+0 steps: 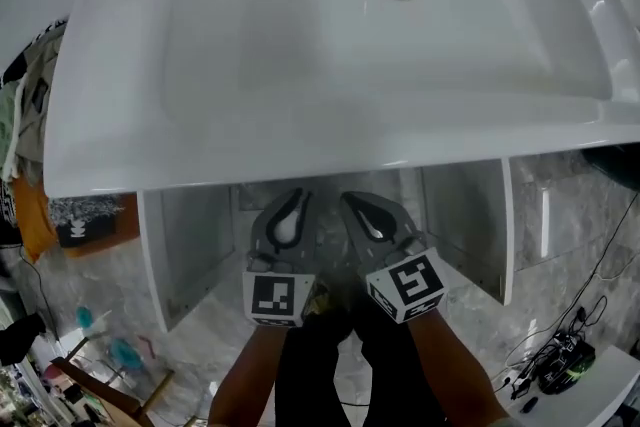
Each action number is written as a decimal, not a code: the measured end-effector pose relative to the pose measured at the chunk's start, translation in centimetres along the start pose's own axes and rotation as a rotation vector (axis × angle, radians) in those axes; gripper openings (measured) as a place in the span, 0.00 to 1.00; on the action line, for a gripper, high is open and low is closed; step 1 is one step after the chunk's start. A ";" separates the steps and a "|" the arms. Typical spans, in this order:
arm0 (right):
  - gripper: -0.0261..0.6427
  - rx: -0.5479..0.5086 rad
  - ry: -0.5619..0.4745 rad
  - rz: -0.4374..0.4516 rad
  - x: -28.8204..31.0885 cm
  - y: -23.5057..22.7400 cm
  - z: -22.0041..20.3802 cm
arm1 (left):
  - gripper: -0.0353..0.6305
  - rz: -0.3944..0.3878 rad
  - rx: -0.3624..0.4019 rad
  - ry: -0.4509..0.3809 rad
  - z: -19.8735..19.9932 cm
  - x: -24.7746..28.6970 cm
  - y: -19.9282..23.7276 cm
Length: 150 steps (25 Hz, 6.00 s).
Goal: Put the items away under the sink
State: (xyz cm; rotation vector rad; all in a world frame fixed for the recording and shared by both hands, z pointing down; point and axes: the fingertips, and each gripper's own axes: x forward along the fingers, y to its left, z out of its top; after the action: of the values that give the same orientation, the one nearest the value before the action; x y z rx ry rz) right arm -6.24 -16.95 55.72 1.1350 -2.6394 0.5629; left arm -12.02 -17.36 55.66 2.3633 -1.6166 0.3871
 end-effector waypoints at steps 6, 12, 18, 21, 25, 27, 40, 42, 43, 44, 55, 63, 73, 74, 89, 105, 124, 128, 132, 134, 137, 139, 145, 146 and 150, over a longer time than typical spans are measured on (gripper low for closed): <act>0.03 -0.038 -0.063 -0.033 4.5 -4.6 -4.6 | 0.13 -0.028 0.058 -0.044 -6.3 7.4 1.2; 0.03 -0.120 -0.161 -0.051 8.8 -8.8 -8.0 | 0.13 -0.020 0.103 -0.140 -9.8 14.7 3.7; 0.03 -0.136 -0.252 -0.074 11.8 -12.0 -10.6 | 0.13 -0.027 0.121 -0.227 -11.0 20.5 5.2; 0.03 -0.115 -0.268 -0.089 12.3 -12.8 -11.9 | 0.13 -0.033 0.127 -0.232 -11.6 22.1 5.6; 0.03 -0.111 -0.270 -0.105 12.0 -13.3 -12.7 | 0.13 -0.039 0.183 -0.230 -12.3 23.8 5.4; 0.03 -0.113 -0.270 -0.102 11.8 -13.1 -12.9 | 0.13 -0.047 0.195 -0.234 -12.5 24.5 5.5; 0.03 -0.107 -0.295 -0.100 10.9 -13.2 -12.7 | 0.15 -0.037 0.223 -0.207 -12.7 25.6 5.2; 0.03 -0.110 -0.289 -0.097 11.0 -13.0 -13.0 | 0.16 -0.053 0.219 -0.186 -12.8 26.0 4.9; 0.03 -0.112 -0.286 -0.096 11.0 -13.0 -13.1 | 0.18 -0.061 0.212 -0.180 -12.8 26.2 4.7; 0.03 -0.112 -0.283 -0.096 11.1 -13.0 -13.2 | 0.20 -0.065 0.205 -0.177 -12.8 26.3 4.5; 0.03 -0.116 -0.273 -0.089 11.1 -12.7 -13.5 | 0.52 -0.153 0.172 -0.189 -14.6 24.4 3.8; 0.03 -0.111 -0.289 -0.088 10.7 -12.8 -12.7 | 0.75 -0.190 0.180 -0.213 -15.0 20.5 3.7; 0.03 -0.082 -0.167 -0.102 6.5 -8.1 -10.5 | 0.32 -0.044 0.103 -0.262 -9.7 9.3 1.9; 0.03 -0.082 -0.145 -0.099 5.4 -6.9 -9.8 | 0.31 -0.051 0.087 -0.234 -9.1 7.8 1.3; 0.03 -0.023 0.039 -0.056 -11.5 4.7 9.0 | 0.07 -0.084 -0.023 0.011 9.1 -13.9 -3.3; 0.03 -0.159 -0.023 -0.144 -26.6 9.5 26.7 | 0.07 -0.145 0.027 -0.095 24.8 -24.7 -5.3; 0.03 -0.187 -0.078 -0.214 -32.6 12.0 30.6 | 0.07 -0.173 -0.004 -0.169 31.5 -30.7 -7.3; 0.03 -0.220 -0.090 -0.187 -34.1 12.7 31.0 | 0.07 -0.188 0.031 -0.182 31.8 -32.5 -10.1; 0.03 -0.240 -0.107 -0.174 -36.8 12.6 31.0 | 0.07 -0.196 -0.009 -0.190 32.2 -34.7 -13.2; 0.03 -0.228 -0.126 -0.172 -38.2 12.4 30.9 | 0.07 -0.190 -0.007 -0.192 32.6 -35.4 -14.6; 0.03 -0.209 -0.142 -0.173 -40.4 12.2 30.1 | 0.07 -0.183 0.012 -0.194 32.8 -36.4 -16.7; 0.03 -0.192 -0.150 -0.170 -41.6 12.1 29.4 | 0.07 -0.171 0.029 -0.198 32.8 -37.0 -17.9; 0.03 -0.162 -0.156 -0.128 -44.5 13.4 26.7 | 0.07 -0.108 0.040 -0.212 32.3 -39.6 -19.8; 0.03 -0.159 -0.157 -0.122 -45.0 13.6 26.3 | 0.07 -0.098 0.039 -0.214 32.3 -40.1 -20.0; 0.03 -0.161 -0.163 -0.104 -46.7 14.2 25.4 | 0.07 -0.069 0.048 -0.215 31.6 -42.0 -21.4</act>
State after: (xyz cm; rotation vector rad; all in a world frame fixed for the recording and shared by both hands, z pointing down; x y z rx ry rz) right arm 13.97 11.58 13.26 1.3087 -2.6818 0.2430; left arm -4.28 15.54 10.04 2.5641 -1.6244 0.1643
